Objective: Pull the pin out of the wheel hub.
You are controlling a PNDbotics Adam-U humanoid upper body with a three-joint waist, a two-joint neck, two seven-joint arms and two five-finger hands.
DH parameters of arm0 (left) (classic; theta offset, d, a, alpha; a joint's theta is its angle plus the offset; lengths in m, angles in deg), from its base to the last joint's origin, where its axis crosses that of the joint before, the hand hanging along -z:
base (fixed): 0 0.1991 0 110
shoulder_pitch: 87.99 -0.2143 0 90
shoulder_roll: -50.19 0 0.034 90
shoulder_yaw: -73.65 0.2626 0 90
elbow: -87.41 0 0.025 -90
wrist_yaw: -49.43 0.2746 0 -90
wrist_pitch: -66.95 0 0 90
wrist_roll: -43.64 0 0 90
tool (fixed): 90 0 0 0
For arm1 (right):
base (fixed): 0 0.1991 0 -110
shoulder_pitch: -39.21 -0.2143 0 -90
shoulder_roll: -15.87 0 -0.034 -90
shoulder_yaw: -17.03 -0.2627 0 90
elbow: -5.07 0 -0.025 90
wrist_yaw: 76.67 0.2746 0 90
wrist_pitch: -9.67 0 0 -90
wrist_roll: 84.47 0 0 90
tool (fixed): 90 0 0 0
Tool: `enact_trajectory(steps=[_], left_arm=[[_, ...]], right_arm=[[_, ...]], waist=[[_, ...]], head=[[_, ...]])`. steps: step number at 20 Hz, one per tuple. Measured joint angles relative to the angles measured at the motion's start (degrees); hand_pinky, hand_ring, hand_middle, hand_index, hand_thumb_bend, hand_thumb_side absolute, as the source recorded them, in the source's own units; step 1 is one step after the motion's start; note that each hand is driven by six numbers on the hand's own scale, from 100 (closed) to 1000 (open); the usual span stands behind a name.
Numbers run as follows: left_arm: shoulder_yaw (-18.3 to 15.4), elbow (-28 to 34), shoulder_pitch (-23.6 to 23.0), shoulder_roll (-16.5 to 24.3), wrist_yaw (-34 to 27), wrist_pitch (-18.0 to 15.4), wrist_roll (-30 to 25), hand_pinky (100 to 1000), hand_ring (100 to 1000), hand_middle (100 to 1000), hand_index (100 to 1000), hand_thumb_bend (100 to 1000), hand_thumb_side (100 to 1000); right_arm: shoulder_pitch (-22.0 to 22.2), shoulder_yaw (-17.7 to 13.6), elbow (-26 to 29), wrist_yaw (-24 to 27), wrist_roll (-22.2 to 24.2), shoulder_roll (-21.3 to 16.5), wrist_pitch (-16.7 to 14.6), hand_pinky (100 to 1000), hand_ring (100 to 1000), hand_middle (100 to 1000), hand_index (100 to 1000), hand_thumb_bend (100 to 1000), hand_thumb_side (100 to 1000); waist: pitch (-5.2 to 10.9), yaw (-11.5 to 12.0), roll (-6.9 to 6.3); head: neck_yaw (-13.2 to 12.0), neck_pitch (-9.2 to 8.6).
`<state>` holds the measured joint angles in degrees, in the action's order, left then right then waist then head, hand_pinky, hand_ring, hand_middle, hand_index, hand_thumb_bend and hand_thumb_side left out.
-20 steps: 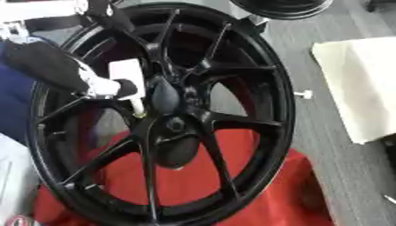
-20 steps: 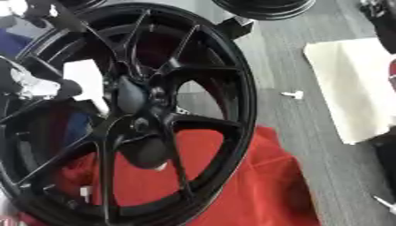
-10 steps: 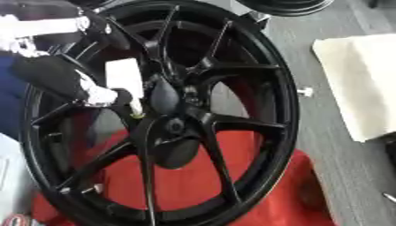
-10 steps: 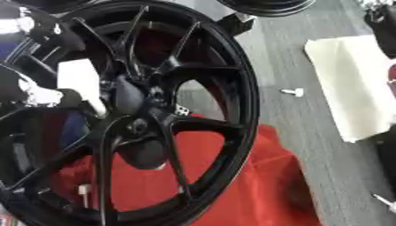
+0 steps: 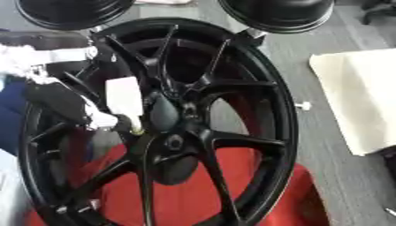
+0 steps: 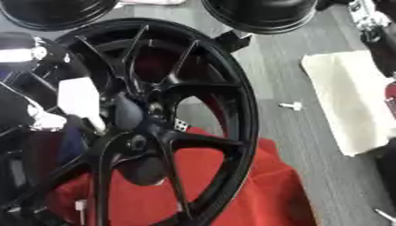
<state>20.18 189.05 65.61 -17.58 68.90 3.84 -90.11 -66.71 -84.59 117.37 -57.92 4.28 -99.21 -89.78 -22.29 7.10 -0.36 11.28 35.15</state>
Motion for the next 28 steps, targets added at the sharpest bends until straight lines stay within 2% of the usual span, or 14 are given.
enact_trajectory(steps=[5,13,19,25,28], left_arm=[[0.0,0.0,0.2,-0.1,0.9,-0.5,-0.5,847,830,762,830,459,393],[0.3,-1.0,1.9,-2.5,1.3,0.3,0.3,835,822,754,813,429,379],[0.7,-1.8,2.1,-3.2,2.2,0.4,0.4,820,800,728,743,390,347],[0.7,-0.8,2.1,-3.0,3.3,-0.2,-0.2,798,767,680,636,298,296],[0.7,-0.2,2.4,-3.0,3.3,-0.1,-0.1,795,765,664,597,281,265]], right_arm=[[0.0,0.0,0.0,0.0,0.0,0.0,0.0,783,591,544,664,100,543],[-0.2,0.0,0.0,0.0,0.1,0.2,0.1,783,591,544,663,100,543],[-0.2,0.0,0.0,0.0,0.1,0.5,0.1,784,590,544,663,100,544],[-0.2,0.0,-0.4,0.0,0.0,0.6,0.2,784,590,543,663,100,544],[-0.2,0.0,-0.4,0.0,0.0,0.6,0.2,784,591,544,664,100,544]], waist=[[-0.01,0.0,0.04],[-0.11,-0.2,0.00],[-0.24,-0.3,-0.06],[-0.32,-0.2,-0.16],[-0.32,-0.2,-0.11]], head=[[-0.1,-0.12],[-0.6,-0.69],[-0.7,-1.06],[-0.9,-1.07],[-1.0,-1.07]])
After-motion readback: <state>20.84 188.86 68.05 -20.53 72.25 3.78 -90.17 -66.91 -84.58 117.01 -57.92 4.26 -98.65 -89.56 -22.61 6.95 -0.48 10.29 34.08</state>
